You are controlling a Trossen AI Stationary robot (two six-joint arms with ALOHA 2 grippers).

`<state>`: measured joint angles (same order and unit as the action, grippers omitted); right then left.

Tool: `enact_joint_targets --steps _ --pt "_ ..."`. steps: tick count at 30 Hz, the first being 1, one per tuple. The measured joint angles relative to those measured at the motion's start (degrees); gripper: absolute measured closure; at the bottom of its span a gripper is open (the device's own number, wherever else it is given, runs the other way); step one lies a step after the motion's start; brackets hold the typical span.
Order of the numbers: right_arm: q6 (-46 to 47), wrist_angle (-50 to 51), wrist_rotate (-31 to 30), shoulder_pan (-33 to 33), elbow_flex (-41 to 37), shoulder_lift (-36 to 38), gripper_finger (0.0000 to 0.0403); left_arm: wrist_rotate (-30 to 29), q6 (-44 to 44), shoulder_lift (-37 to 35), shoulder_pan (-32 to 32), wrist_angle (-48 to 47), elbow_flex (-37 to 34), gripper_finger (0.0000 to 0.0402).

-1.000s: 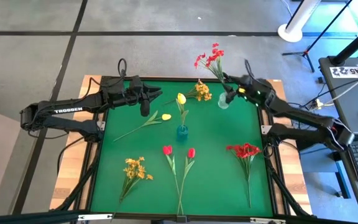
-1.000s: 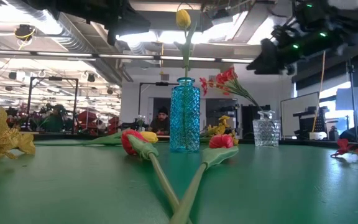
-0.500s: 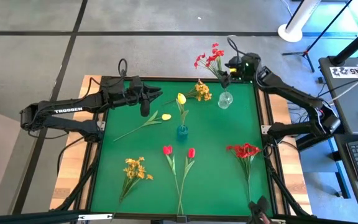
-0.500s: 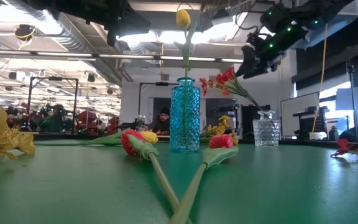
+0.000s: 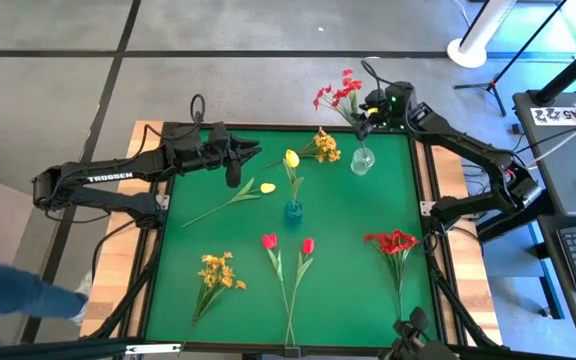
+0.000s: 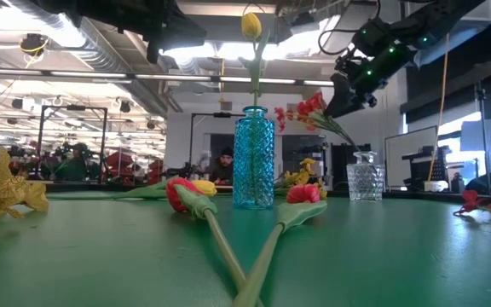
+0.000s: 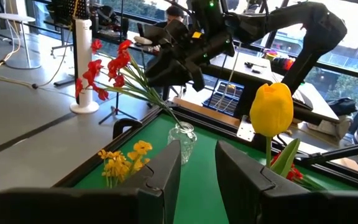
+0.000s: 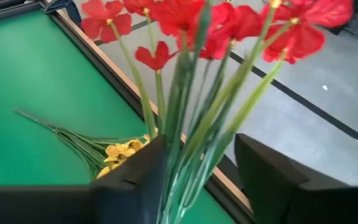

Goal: Sort flowers into vase by color
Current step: Put the red flower into the transparent vase

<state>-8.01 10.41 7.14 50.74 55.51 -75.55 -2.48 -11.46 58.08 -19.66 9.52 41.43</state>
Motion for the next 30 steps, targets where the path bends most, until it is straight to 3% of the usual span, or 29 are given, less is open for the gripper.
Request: enact_joint_targets --steps 8,21,25,30 --pt "-2.9 0.2 0.0 0.0 0.0 0.8 0.0388 0.0 0.0 0.0 0.0 -0.1 0.0 0.0305" --pt "-0.1 2.2 0.0 -0.2 -3.0 13.5 0.04 0.0 0.0 0.0 0.0 -0.9 0.0 0.0305" --pt "1.6 -1.7 0.0 -0.2 -10.2 17.0 0.0401 0.0 0.0 0.0 0.0 -0.9 0.0 0.0305" --pt "6.0 -15.6 -0.5 -0.1 -23.0 21.7 0.0402 0.0 0.0 0.0 0.0 -1.0 0.0 0.0305"
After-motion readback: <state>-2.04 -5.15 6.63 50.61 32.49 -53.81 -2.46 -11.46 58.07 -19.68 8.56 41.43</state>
